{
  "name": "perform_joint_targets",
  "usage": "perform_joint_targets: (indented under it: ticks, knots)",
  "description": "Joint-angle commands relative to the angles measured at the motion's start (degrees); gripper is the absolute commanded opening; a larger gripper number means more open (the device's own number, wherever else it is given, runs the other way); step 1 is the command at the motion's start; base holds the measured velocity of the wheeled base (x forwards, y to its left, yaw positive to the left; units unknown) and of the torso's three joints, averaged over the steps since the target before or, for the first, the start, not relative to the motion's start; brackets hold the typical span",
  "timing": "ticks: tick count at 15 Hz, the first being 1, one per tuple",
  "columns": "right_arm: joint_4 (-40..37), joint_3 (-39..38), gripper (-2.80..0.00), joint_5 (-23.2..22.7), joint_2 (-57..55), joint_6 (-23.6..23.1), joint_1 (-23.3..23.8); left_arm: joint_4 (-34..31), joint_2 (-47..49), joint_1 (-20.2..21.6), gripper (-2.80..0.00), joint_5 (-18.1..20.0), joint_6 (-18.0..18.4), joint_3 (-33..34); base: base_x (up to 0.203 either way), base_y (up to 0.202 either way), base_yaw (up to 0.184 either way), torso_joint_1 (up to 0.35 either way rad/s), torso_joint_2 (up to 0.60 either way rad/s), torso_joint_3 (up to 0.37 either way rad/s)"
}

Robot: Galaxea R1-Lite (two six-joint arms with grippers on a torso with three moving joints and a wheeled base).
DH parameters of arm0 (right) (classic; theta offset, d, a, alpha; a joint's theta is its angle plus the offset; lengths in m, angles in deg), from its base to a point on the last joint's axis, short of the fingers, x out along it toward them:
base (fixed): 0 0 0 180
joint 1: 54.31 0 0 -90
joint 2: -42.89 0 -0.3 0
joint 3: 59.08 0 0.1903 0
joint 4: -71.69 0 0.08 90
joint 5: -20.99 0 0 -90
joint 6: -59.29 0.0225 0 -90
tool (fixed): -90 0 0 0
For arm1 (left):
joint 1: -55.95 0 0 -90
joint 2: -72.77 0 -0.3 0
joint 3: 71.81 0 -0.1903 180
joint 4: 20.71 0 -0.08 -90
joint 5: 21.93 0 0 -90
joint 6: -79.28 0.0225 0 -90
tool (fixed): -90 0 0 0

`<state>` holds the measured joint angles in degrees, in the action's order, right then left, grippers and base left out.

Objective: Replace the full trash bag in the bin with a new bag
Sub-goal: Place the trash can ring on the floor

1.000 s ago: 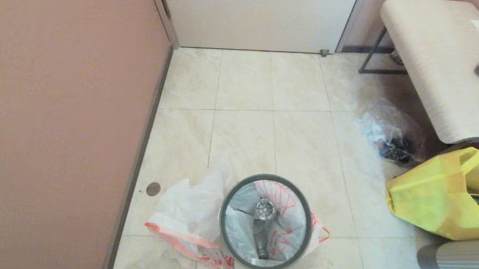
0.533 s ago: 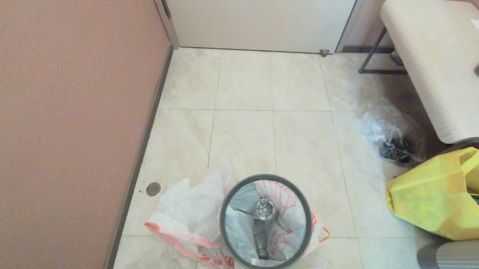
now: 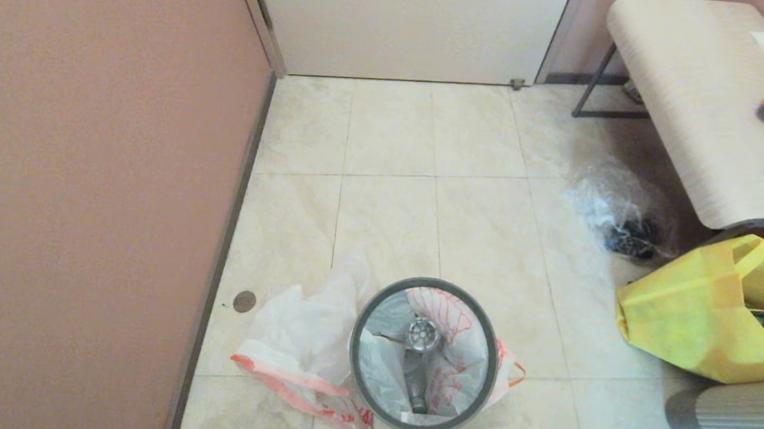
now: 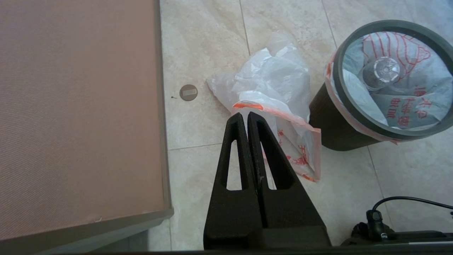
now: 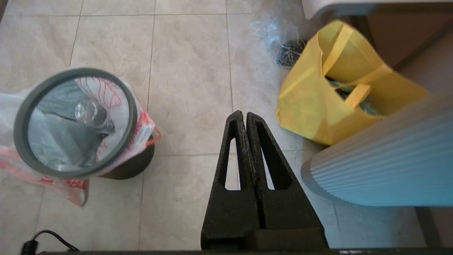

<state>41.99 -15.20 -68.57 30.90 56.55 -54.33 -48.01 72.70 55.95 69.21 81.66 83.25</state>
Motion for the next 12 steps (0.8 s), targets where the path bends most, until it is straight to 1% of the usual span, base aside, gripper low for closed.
perform_joint_targets:
  ticks: [1, 4, 6, 8, 10, 12]
  knots:
    - [-0.2, 4.2, -2.80, -0.1, -9.6, -0.1, -0.1, 0.0, 0.0, 0.0, -2.80, 0.0, 0.0, 0.0, 0.000, 0.000, 0.000, 0.000, 0.00, 0.000]
    - [-0.8, 10.1, -2.80, -0.7, -23.3, -2.1, -0.5, -0.1, 0.1, 0.0, -2.80, 0.0, 0.0, 0.0, 0.000, 0.000, 0.000, 0.000, 0.00, 0.000]
    - [-0.9, 13.8, -2.80, -1.0, -34.7, -1.3, -1.6, 0.0, 0.1, 0.0, -2.80, 0.0, 0.0, 0.0, 0.000, 0.000, 0.000, 0.000, 0.00, 0.000]
    - [-0.8, 17.7, -2.80, -1.2, -47.1, 1.1, -3.7, 0.0, 0.0, 0.0, -2.80, 0.0, 0.0, 0.0, 0.000, 0.000, 0.000, 0.000, 0.00, 0.000]
    - [-0.8, 22.2, -2.80, -1.1, -59.7, 5.6, -8.0, -0.1, 0.0, 0.0, -2.80, 0.0, 0.0, 0.0, 0.000, 0.000, 0.000, 0.000, 0.00, 0.000]
    - [-0.7, 26.7, -2.80, 0.5, -70.3, 10.3, -12.6, 0.0, 0.1, 0.0, -2.80, 0.0, 0.0, 0.0, 0.000, 0.000, 0.000, 0.000, 0.00, 0.000]
